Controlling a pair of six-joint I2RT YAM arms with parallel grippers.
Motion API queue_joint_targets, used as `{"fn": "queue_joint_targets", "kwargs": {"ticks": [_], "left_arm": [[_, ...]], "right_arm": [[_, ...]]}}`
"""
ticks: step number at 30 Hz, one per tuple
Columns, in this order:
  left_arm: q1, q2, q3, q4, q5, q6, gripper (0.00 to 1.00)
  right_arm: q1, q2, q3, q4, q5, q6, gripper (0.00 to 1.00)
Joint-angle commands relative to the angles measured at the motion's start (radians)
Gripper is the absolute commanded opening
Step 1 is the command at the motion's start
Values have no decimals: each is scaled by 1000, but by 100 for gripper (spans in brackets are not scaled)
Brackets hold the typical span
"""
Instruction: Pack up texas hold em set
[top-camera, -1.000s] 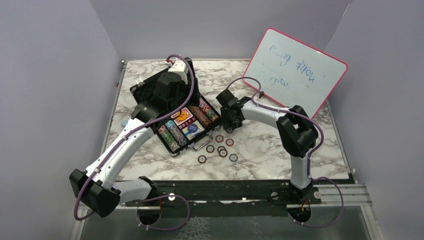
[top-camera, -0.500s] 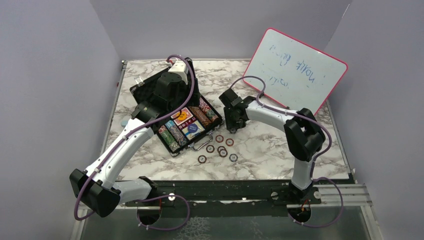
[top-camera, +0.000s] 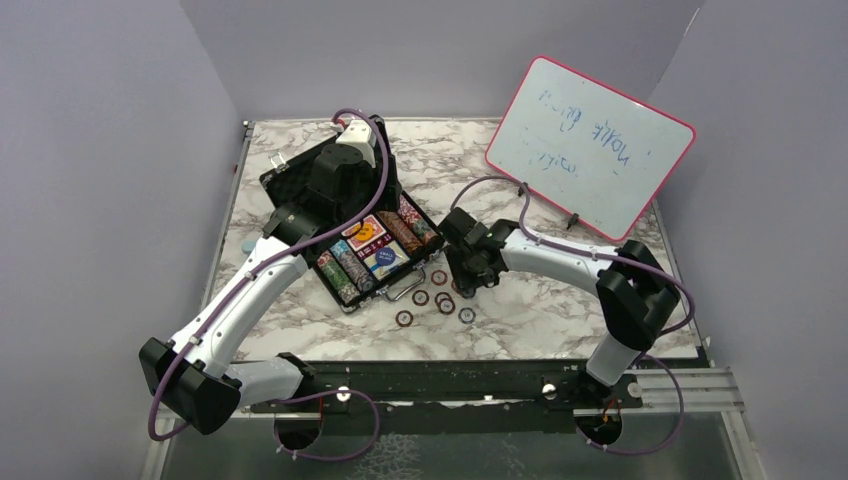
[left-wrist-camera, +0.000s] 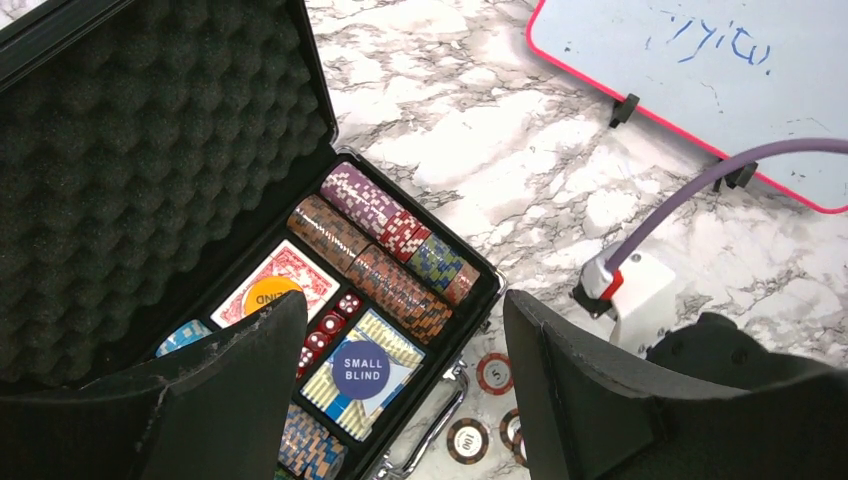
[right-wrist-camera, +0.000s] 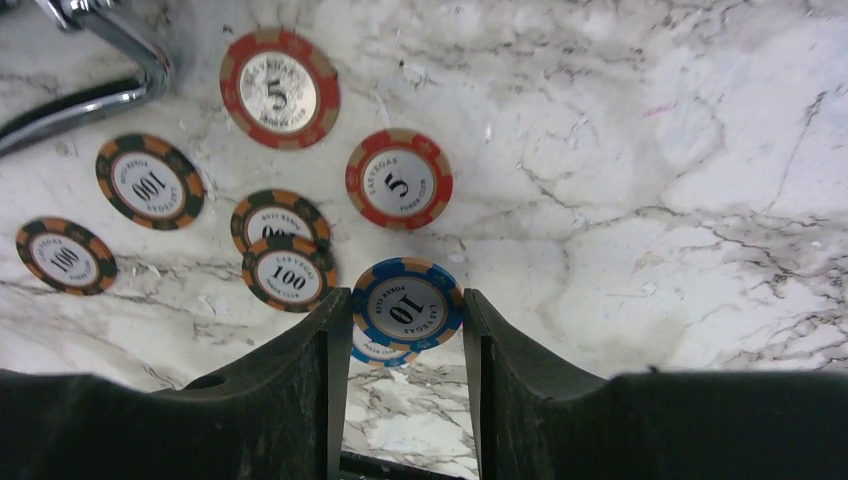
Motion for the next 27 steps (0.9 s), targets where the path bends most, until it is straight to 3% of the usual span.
{"fn": "queue_joint_targets", "kwargs": {"ticks": [1,16,27], "left_arm": [[3,3,-10,35,-1,-12,75],[3,-7,-33,35,11,-33,75],[3,-18,-45,35,7,-38,75]], "right_arm": [[22,-54,-45,-9,-35,-29,44],[90,-34,-104,20,-77,-36,45],[100,-14,-112,14,-97,-52,54]]}}
